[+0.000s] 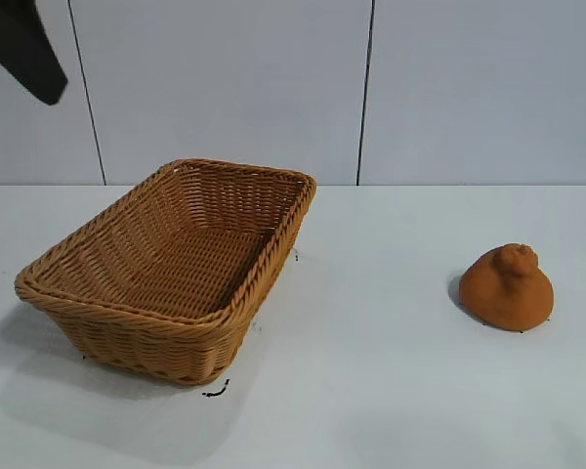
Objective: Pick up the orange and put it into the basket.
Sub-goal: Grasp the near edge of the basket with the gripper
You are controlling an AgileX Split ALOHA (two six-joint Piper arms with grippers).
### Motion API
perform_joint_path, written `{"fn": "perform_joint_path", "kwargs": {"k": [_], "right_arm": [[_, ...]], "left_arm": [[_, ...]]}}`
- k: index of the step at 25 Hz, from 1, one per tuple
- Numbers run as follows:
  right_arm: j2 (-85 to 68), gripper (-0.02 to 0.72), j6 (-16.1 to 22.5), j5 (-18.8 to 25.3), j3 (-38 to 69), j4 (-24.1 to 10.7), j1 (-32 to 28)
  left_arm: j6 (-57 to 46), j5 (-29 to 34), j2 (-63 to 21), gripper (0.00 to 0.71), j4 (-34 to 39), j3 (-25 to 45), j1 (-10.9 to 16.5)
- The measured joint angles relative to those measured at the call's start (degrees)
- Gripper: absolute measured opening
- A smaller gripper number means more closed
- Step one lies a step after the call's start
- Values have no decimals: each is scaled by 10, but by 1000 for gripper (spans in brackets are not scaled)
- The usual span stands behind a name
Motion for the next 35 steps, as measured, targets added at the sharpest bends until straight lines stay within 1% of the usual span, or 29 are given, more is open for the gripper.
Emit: {"fn": "perform_joint_path", "kwargs": {"k": [2,6,12,15,19,26,32,35], "right_arm": [[0,694,0,0,0,3,0],[0,694,0,0,0,0,0],[0,694,1,0,0,0,0],[0,694,1,0,0,3,0],[0,694,2,0,0,0,0],[0,694,2,0,0,0,0],[0,694,2,0,0,3,0],[0,694,2,0,0,3,0]], "left_arm": [[-59,0,17,697,8,0,-6],[-185,1,41,697,11,0,-6],[-430,-1,49,697,9,0,-6],[-500,-13,50,697,9,0,-6],[-547,-23,68,697,9,-1,-6],[-591,-24,137,697,9,-1,-6],[-607,-27,200,697,9,-1,-6],[-608,-35,228,697,-6,-1,-6]]}}
